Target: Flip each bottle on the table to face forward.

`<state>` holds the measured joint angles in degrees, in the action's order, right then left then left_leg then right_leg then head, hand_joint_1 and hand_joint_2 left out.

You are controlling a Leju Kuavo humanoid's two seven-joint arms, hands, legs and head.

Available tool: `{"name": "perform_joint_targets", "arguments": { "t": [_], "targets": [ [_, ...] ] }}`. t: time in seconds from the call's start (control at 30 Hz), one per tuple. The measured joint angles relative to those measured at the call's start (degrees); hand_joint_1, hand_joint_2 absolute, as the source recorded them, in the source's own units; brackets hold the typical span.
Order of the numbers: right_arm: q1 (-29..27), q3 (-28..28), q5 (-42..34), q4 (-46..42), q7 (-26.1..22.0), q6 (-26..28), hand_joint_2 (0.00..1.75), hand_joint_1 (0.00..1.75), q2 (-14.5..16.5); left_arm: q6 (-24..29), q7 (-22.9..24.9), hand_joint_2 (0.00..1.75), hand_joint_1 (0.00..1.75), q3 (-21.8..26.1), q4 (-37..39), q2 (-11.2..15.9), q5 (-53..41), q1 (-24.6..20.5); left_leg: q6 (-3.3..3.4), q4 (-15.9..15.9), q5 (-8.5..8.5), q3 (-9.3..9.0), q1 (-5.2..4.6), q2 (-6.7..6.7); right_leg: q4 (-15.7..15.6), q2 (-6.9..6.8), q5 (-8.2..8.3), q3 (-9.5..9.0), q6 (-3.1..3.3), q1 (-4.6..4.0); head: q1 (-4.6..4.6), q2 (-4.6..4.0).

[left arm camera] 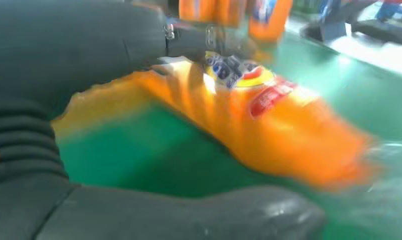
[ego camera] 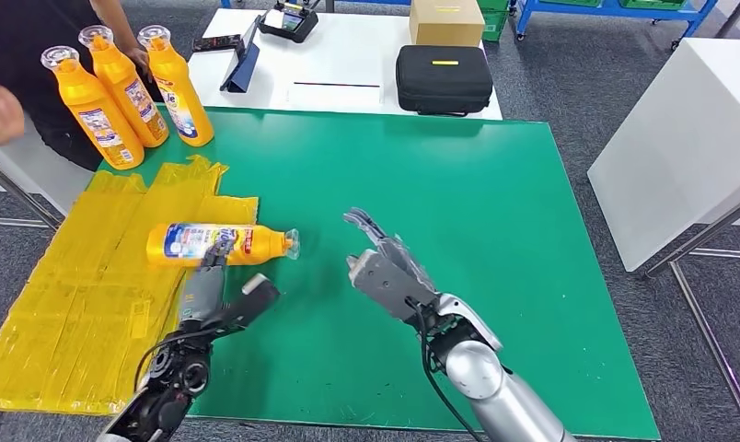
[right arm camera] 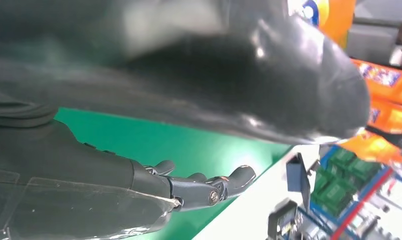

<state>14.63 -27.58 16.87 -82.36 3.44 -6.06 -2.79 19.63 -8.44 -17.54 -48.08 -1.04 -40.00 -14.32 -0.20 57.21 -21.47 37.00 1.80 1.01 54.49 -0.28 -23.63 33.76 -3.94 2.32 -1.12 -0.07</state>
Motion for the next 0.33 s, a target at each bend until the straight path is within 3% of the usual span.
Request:
{"name": "perform_joint_targets", "arguments": {
  "t": [0.13, 0.33],
  "targets": [
    [-3.7, 0.3, 0.0, -3.1, -3.7, 3.5, 0.0, 0.0, -0.8, -1.1, -7.6, 0.0, 0.0, 1.8, -16.7, -0.3, 28.4, 7.4, -0.02, 0.0, -0.03, 0.1, -0.03, 0.09, 0.0, 0.07, -0.01, 0.12, -0.01, 0.01, -0.01, 0.0],
    [-8.4, 0.4, -0.5, -7.7, -12.1, 11.0, 0.0, 0.0, -1.2, -3.5, -12.9, 0.0, 0.0, 1.2, -35.0, 0.0, 47.2, 15.4, -0.09, 0.0, -0.13, 0.16, -0.01, 0.05, 0.0, 0.04, -0.12, 0.19, -0.01, 0.0, -0.01, 0.0]
  ]
}}
